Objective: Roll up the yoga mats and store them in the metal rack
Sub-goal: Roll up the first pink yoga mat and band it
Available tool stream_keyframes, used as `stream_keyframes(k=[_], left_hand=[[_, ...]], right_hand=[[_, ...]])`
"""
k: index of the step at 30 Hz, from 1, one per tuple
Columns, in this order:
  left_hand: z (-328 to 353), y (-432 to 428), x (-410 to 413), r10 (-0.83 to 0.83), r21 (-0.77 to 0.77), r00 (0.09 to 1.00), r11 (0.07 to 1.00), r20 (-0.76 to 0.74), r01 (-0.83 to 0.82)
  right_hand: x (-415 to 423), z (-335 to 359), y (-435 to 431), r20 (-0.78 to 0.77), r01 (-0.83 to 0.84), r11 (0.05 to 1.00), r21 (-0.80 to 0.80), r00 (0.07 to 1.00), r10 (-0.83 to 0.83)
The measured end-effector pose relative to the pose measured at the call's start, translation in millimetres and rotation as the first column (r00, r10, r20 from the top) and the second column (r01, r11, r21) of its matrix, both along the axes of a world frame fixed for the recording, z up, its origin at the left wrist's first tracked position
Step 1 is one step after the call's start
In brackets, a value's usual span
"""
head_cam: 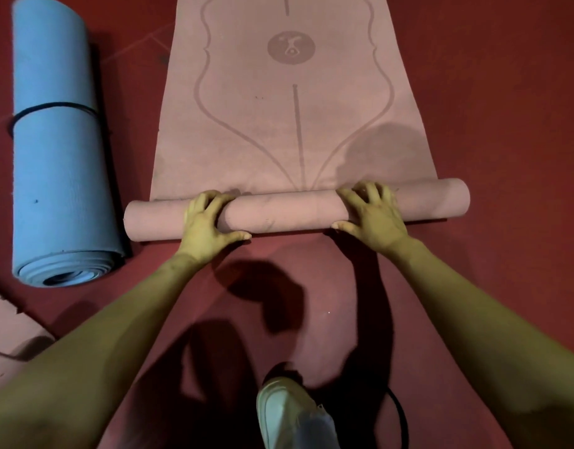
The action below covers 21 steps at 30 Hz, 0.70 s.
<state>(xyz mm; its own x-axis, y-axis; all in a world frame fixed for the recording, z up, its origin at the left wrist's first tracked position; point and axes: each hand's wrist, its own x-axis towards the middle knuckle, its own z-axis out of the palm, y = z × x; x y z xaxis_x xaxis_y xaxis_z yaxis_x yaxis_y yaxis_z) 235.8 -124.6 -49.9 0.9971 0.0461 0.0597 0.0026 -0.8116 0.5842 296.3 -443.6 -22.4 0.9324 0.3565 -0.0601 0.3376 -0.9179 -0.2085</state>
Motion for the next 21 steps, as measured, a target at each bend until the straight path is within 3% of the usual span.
stream_keyframes(k=[14, 21], left_hand=[[13.5, 4.1, 12.0, -0.027, 0.159, 0.999, 0.987, -0.037, 0.032], [6.9, -1.6, -45.9, -0.035, 0.142, 0.999, 0.989, 0.007, 0.033]], right_hand=[[21.0, 10.6, 2.1, -0.099, -0.043, 0.993, -0.114, 0.995, 0.032], [-32.3, 8.7, -16.7, -0.065, -0.069, 0.997, -0.030, 0.996, 0.067]])
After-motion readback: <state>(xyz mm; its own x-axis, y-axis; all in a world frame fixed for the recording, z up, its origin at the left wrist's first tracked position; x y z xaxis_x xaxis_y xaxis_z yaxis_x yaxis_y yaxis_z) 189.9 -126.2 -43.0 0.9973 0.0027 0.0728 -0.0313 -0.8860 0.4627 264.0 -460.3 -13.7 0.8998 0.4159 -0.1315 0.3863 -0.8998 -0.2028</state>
